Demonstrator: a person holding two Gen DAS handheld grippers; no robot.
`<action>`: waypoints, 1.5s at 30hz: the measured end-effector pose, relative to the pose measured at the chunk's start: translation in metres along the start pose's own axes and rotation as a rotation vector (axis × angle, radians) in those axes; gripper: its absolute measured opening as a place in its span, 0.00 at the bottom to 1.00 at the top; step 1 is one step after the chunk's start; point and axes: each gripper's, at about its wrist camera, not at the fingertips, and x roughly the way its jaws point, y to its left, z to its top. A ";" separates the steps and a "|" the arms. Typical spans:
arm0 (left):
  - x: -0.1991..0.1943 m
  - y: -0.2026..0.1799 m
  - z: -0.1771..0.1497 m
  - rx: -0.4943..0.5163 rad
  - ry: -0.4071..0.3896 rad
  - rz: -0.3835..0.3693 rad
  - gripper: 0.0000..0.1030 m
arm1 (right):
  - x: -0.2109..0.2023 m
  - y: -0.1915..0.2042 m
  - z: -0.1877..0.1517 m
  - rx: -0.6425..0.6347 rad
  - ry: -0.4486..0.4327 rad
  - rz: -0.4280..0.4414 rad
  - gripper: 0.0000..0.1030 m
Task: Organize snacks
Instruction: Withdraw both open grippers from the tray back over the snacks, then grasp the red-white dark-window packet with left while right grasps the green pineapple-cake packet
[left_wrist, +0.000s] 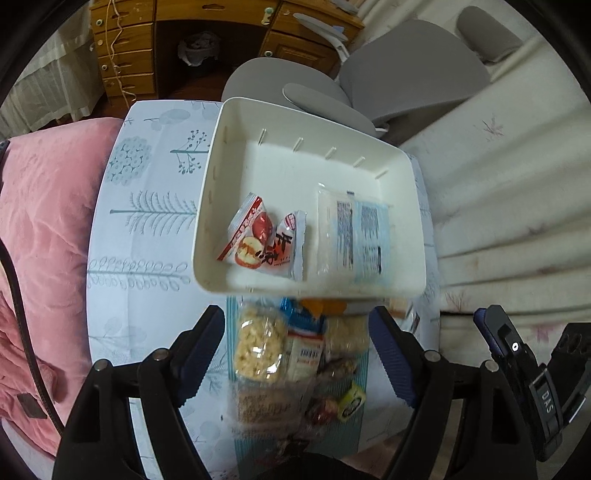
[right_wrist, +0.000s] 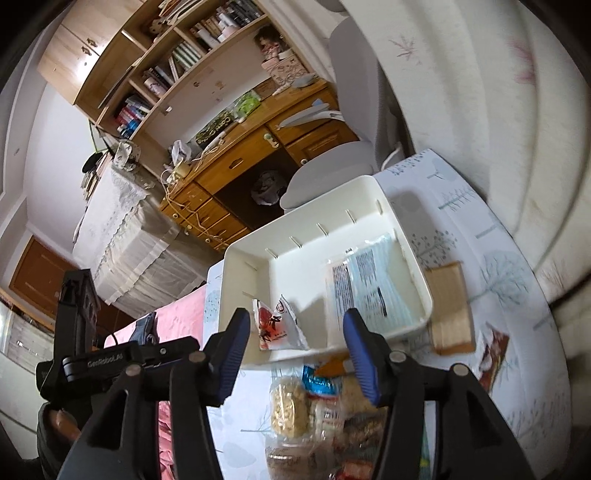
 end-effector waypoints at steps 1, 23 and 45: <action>-0.004 0.001 -0.006 0.011 0.001 -0.002 0.77 | -0.004 0.001 -0.005 0.007 -0.007 -0.007 0.54; -0.014 0.016 -0.119 0.140 0.050 -0.053 0.77 | -0.047 -0.020 -0.126 0.076 0.030 -0.159 0.65; 0.032 0.003 -0.236 -0.227 0.051 0.075 0.87 | -0.034 -0.069 -0.142 -0.290 0.346 -0.034 0.65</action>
